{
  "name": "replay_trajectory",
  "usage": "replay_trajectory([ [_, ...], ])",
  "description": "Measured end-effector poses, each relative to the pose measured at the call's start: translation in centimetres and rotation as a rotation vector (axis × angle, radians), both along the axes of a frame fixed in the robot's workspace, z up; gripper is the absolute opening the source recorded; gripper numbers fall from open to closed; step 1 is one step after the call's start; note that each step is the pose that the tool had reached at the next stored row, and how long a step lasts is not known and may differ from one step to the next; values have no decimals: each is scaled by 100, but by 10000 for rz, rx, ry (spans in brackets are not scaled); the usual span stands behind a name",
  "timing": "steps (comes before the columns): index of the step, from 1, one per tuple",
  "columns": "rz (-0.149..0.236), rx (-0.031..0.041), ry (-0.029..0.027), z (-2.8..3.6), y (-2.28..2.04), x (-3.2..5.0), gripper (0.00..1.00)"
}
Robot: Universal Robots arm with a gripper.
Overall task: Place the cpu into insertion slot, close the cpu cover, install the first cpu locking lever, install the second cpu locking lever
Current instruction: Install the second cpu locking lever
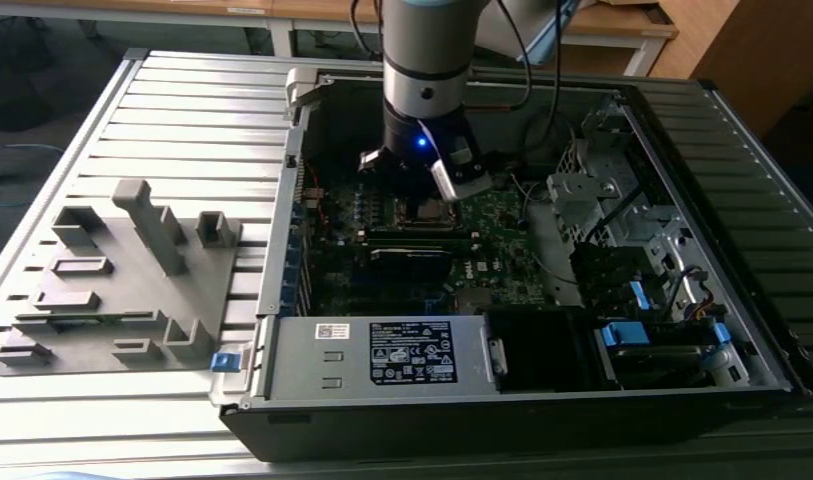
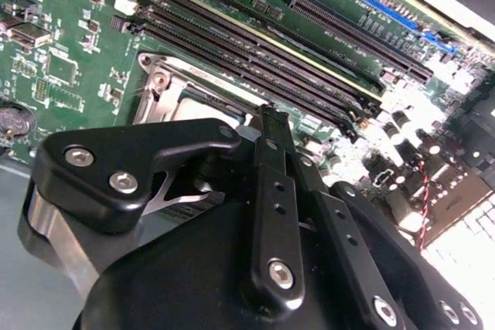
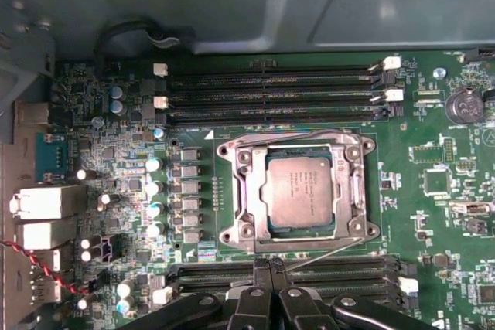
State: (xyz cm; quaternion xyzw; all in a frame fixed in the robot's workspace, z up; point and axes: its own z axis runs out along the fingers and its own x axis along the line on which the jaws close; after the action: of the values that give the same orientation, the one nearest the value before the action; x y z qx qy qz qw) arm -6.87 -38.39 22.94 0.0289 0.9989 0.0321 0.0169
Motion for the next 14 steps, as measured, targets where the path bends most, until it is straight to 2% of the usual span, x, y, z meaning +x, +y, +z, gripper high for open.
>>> replay_trajectory([
  [6, 0, 0, 0, -38, 0, 0, 11],
  [14, 0, 0, 0, -41, 0, 0, 11],
])
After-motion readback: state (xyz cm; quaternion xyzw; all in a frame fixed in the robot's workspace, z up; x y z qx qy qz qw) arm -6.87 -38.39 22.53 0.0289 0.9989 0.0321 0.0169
